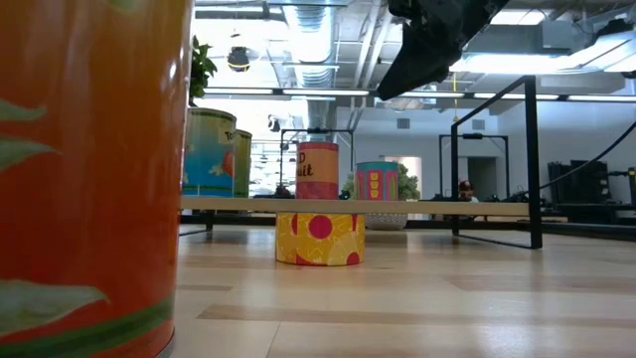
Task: Pick and place cans onto a shelf
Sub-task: Put the canned green peas on the shelf
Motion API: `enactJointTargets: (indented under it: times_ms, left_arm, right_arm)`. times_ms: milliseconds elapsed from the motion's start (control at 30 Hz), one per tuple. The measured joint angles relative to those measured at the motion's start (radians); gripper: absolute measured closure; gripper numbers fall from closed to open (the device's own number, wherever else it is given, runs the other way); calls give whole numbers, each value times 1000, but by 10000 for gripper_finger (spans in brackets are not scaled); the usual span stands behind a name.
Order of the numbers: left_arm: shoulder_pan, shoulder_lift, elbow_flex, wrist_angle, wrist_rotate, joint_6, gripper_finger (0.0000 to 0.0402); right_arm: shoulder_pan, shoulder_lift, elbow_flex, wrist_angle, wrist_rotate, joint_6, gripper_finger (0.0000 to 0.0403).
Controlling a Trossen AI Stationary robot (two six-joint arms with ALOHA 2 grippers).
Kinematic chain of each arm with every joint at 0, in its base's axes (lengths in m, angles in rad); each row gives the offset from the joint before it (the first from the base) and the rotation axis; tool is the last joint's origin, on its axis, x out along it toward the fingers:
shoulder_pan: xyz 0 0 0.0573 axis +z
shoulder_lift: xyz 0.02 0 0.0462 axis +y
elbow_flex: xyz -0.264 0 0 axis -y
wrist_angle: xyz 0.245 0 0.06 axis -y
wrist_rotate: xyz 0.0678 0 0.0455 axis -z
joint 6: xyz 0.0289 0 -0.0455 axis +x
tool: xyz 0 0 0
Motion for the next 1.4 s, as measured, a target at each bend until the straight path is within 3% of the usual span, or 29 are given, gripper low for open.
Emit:
enactJointTargets:
  times_ms: [500,733,833,967,1033,1167,1400]
  left_arm:
    - [10,37,2,12,-21,-11,282]
    - [6,59,6,33,25,7,285]
    - [10,59,6,36,30,17,305]
    - [19,59,7,41,36,49,378]
    - [29,59,15,29,38,85,392]
    - [61,58,65,-62,0,178,401]
    - [144,47,239,-379,-53,333,401]
  right_arm:
    - [0,0,0,-5,-5,-46,276]
    - [0,0,0,-10,-6,-54,276]
    - [0,0,0,-10,-5,-54,276]
    - [0,0,0,-9,-5,-55,276]
    - [0,0,0,-9,-4,-56,276]
    - [0,0,0,-9,-4,-56,276]
    - [0,0,0,-6,-4,-53,276]
